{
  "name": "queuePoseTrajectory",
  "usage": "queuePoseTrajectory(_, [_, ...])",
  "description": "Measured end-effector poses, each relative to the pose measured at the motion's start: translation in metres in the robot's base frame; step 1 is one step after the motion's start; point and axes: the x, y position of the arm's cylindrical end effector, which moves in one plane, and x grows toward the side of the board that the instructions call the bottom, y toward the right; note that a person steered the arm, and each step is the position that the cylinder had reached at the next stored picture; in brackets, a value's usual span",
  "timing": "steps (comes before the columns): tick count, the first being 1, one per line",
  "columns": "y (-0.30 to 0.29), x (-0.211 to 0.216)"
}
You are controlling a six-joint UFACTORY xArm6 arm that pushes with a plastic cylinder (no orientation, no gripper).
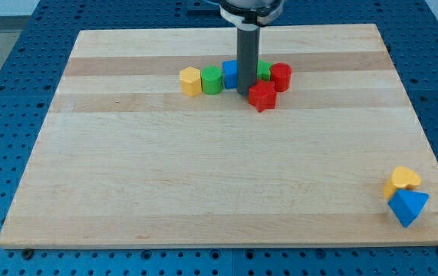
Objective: Slide the red star top left of the blue triangle
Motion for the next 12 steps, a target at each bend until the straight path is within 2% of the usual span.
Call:
queuePoseTrajectory(2, [0.011, 0.01])
queuePoseTrajectory(3, [0.012, 0.028])
queuePoseTrajectory(8, [0.134, 0.027])
queuePoseTrajectory(11, [0.17, 0.026])
queuePoseTrajectory(12, [0.17, 0.041])
